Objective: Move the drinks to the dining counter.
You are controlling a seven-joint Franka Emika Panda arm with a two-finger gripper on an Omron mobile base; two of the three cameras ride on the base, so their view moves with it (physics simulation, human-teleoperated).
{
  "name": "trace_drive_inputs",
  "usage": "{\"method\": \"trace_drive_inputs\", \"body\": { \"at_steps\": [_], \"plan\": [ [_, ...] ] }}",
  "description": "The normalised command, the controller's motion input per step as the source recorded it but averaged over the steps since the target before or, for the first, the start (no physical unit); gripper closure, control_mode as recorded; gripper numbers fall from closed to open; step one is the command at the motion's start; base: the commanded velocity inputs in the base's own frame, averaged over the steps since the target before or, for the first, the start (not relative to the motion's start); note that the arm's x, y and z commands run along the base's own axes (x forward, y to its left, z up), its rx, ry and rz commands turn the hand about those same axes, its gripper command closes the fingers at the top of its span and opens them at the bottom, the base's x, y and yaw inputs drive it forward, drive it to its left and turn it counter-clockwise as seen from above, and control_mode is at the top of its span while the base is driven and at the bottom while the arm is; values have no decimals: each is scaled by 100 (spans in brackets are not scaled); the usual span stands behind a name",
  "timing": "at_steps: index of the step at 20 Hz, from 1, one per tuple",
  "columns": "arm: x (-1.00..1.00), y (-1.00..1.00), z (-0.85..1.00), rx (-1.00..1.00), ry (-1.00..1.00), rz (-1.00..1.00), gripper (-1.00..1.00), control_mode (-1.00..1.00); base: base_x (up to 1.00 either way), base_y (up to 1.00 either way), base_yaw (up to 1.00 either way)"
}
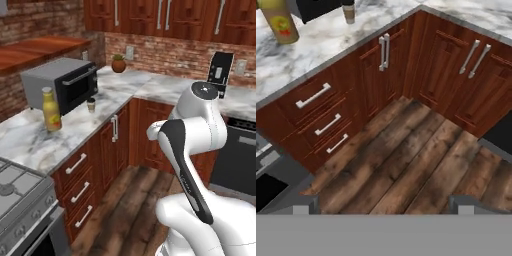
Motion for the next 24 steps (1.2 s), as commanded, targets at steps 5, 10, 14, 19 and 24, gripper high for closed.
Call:
{"method": "trace_drive_inputs", "body": {
  "at_steps": [5, 10, 14, 19, 24],
  "plan": [
    [0, 0, 0, 0, 0, 0, -100, 100, 100, -36, 13],
    [0, 0, 0, 0, 0, 0, -100, 100, 100, -25, 13],
    [0, 0, 0, 0, 0, 0, -100, 100, 100, -8, 22],
    [0, 0, 0, 0, 0, 0, -100, 100, 100, 0, 64],
    [0, 0, 0, 0, 0, 0, -100, 100, 99, -2, 81]
  ]
}}
